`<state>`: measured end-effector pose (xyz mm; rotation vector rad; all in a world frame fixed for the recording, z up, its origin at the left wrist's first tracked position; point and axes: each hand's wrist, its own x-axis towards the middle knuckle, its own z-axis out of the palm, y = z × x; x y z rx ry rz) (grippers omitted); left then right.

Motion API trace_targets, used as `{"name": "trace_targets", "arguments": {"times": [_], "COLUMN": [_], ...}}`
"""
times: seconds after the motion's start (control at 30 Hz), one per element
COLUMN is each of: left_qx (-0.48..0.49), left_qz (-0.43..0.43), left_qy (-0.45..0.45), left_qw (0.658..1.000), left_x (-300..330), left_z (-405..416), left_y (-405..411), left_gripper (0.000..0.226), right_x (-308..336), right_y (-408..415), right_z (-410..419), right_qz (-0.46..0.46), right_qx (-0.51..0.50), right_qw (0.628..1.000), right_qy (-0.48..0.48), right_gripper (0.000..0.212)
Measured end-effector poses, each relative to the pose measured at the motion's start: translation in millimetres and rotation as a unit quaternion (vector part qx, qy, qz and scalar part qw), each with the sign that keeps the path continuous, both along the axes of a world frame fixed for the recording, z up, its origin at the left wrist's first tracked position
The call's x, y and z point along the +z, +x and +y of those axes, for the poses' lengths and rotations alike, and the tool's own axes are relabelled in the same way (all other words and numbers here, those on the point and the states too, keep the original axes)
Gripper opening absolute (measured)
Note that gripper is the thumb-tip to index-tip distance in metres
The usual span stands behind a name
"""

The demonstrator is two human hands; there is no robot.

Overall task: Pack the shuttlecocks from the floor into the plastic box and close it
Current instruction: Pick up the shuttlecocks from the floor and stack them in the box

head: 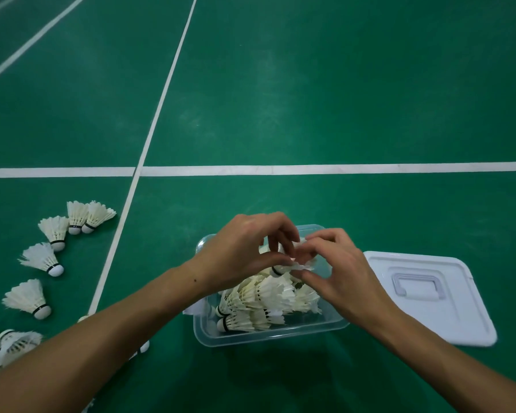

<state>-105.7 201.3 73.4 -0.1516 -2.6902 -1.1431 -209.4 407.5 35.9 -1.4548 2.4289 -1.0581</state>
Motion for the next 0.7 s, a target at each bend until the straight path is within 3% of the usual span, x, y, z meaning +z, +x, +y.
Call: {"name": "trace_targets", "arguments": {"times": [0.1, 0.3, 0.5, 0.7], "left_qx": [0.05, 0.057, 0.073, 0.112], "left_qz": [0.007, -0.154, -0.184, -0.188], "left_qy": [-0.014, -0.092, -0.15, -0.167], "left_qw": [0.999, 0.982, 0.969, 0.961], "left_x": [-10.3, -44.9, -63.8, -79.3], "left_z": [2.8, -7.0, 7.5, 15.1], "left_y": [4.4, 33.4, 34.7, 30.5], "left_gripper": [0.047, 0.065, 0.058, 0.052], "right_x": [-0.9, -10.1, -23.1, -31.8], "right_y": [-3.6, 4.2, 12.2, 17.8], "right_z": [10.6, 37.5, 31.4, 11.2], "right_qz": [0.041, 0.035, 0.143, 0.073], "right_qx": [-0.027, -0.108, -0.068, -0.032], "right_qw": [0.999, 0.989, 0.974, 0.969], "right_qy": [0.003, 0.092, 0.161, 0.233], "right_gripper": [0.027, 0.051, 0.069, 0.065]}}
